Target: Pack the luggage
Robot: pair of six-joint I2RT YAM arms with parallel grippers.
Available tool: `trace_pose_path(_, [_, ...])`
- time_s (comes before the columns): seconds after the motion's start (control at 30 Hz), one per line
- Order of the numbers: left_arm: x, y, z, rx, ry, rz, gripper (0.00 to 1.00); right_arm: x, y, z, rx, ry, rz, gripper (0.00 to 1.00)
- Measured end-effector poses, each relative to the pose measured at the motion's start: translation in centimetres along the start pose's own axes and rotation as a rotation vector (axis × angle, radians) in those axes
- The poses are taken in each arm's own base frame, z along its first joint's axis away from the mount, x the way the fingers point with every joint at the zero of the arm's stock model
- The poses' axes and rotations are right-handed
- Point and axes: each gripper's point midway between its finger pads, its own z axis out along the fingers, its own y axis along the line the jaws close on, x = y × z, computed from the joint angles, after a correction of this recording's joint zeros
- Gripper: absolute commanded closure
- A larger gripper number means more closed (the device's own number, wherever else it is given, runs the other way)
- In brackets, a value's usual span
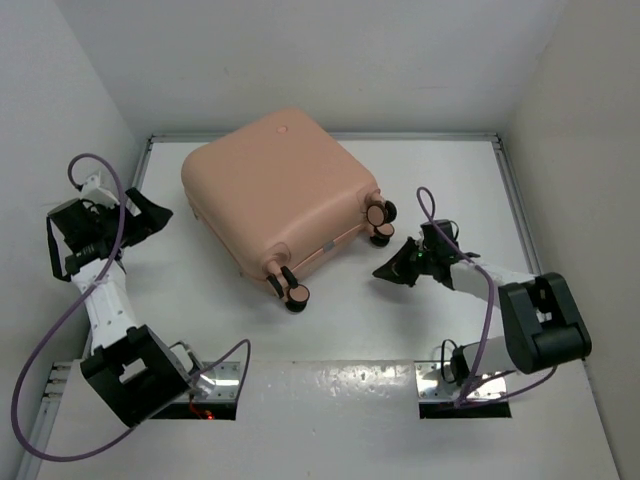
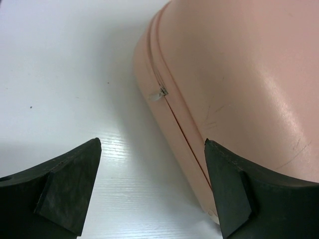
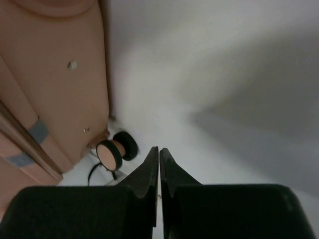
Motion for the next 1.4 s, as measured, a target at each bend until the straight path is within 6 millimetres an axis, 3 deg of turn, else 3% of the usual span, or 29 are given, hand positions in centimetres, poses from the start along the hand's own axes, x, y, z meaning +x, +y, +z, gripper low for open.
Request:
trace_pose_path(0.07, [-0.3, 0.5, -0.2, -0.009, -0.012, -0.026, 0.12, -0.3, 0.2, 0.8, 0.003, -0.012, 0.055, 0.96])
trace_pose_path(0.17, [-0.4, 1.1, -0.2, -0.017, -0.015, -0.065, 0.12, -1.2, 0.0, 1.8, 0.037, -0.039, 0.131, 0.85])
trace_pose_path(0.23, [-0.5, 1.5, -0.1, -0.02, -0.015, -0.085, 0.12, -2.1, 0.0, 2.5, 0.055, -0.069, 0.161, 0.85])
trace_pose_path(0.47, [-0.5, 1.7, 0.2, -0.014, -0.015, -0.11, 0.12, -5.0, 1.3, 5.4, 0.048, -0.164, 0.128, 1.0])
trace_pose_path(0.67, [-0.4, 2.5, 0.5, -0.024, -0.008, -0.126, 0.12, -7.6, 2.7, 7.4, 0.065, -0.225, 0.132, 1.0])
trace_pose_path(0.9, [-0.1, 3.3, 0.8, -0.035, 0.001, -0.143, 0.1, -10.6, 2.7, 7.7, 0.099, -0.297, 0.154, 1.0])
trace_pose_path(1.03, [0.7, 4.2, 1.7, -0.04, 0.033, -0.173, 0.1, -15.8, 0.7, 7.2, 0.15, -0.42, 0.215, 1.0])
trace_pose_path(1.13, [1.5, 4.9, 2.7, -0.038, 0.063, -0.195, 0.12, -22.0, -0.4, 6.0, 0.169, -0.57, 0.257, 1.0])
trace_pose_path(1.23, [2.5, 5.3, 4.0, -0.031, 0.102, -0.214, 0.12, -28.3, -0.2, 5.0, 0.146, -0.688, 0.27, 1.0])
trace_pose_path(1.33, [2.7, 5.5, 5.3, -0.024, 0.133, -0.234, 0.13, -31.9, 0.6, 4.8, 0.099, -0.738, 0.222, 1.0])
trace_pose_path(1.4, [1.3, 5.6, 6.2, -0.018, 0.126, -0.226, 0.13, -32.3, 0.8, 4.6, 0.074, -0.727, 0.192, 1.0])
